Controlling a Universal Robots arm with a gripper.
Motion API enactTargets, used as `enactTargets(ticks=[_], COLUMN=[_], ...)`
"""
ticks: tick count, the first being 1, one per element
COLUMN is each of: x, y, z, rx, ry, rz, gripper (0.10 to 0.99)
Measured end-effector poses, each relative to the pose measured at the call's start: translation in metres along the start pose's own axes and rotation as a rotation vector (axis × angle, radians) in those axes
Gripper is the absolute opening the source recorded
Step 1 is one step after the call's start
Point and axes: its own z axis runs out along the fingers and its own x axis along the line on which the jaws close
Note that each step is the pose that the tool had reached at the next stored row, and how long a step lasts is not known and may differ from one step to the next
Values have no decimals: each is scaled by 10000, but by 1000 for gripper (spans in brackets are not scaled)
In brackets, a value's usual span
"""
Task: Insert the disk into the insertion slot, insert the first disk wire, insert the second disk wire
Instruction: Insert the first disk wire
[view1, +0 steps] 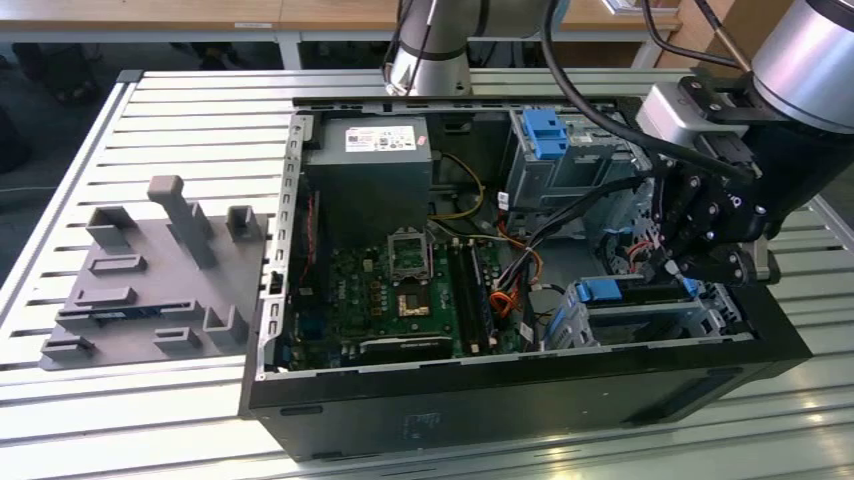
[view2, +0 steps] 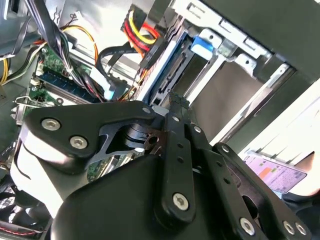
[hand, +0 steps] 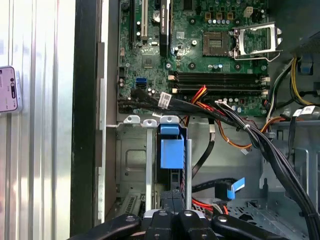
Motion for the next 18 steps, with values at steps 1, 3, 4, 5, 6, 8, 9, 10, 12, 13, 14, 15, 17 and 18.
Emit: enactTargets(ticks=[1, 3, 4, 5, 6, 8, 9, 10, 12, 13, 14, 15, 17, 18], x=[-1, -1, -1, -2, -3, -8, -11, -14, -20, -27, -34, -41, -55, -63], y=[-10, -14, -13, -14, -14, -13, -12, -12, -15, -21, -27, -35, -58, -71], z=[-1, -4, -11, -21, -33, -59, -68, -75, -82, -82, -83, -83, -85, -85], rx=[0, 0, 0, -1, 0, 0, 0, -1, 0, -1, -1, -1, 0, 0], ry=[1, 1, 2, 1, 1, 1, 0, 1, 0, -1, 0, 0, 1, 1], rz=[0, 1, 2, 1, 0, 0, 0, 0, -1, -2, -1, 1, 2, 4], gripper=[106, 106, 106, 106, 106, 106, 106, 106, 106, 106, 106, 106, 106, 106])
